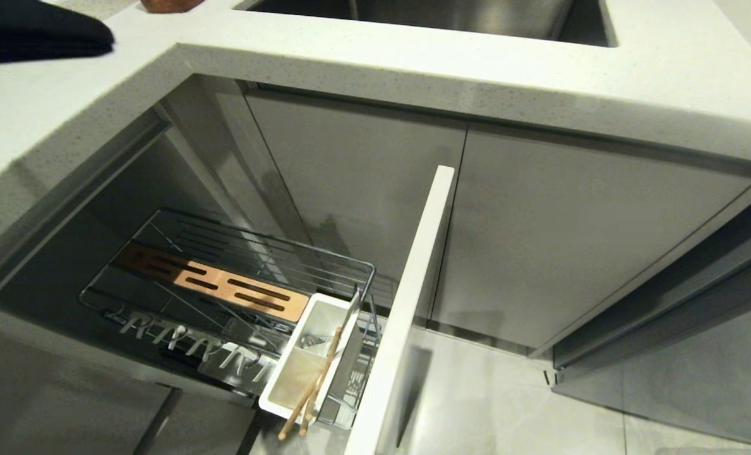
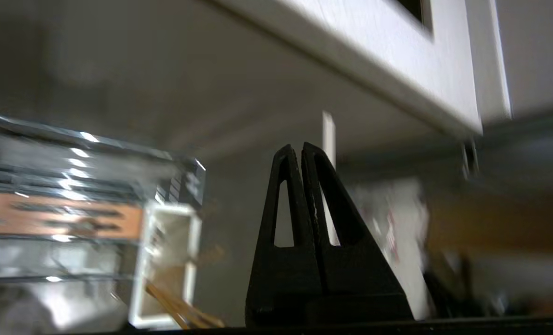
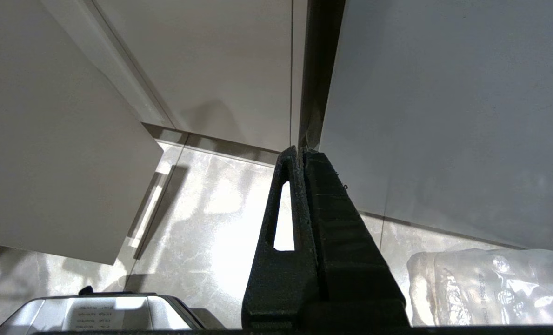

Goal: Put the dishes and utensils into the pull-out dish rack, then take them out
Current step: Close the cupboard

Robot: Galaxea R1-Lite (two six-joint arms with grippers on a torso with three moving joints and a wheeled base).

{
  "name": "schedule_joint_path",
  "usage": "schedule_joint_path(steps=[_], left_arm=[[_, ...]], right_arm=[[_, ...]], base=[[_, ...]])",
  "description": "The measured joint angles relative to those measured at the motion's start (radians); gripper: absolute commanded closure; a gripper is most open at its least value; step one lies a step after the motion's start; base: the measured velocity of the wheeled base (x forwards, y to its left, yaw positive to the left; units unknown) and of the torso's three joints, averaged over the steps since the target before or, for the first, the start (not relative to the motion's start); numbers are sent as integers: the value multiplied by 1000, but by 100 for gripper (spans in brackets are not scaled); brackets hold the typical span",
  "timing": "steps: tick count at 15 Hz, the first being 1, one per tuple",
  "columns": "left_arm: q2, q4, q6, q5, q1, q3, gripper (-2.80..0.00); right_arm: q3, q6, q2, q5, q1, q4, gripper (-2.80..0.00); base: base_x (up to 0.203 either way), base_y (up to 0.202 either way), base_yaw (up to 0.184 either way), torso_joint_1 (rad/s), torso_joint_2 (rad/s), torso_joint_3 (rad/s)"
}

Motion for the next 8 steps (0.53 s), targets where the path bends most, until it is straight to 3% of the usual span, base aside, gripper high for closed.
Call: schedule_joint_path(steps=[4,8], left_arm=[[152,20,-3,-10,-241,7,0],[267,41,-21,-8,-405,7,0]], right_arm=[[0,0,0,0,-1,0,0],[0,0,0,0,0,0,0]], base=[[0,0,0,0,0,0],[0,0,0,0,0,0]])
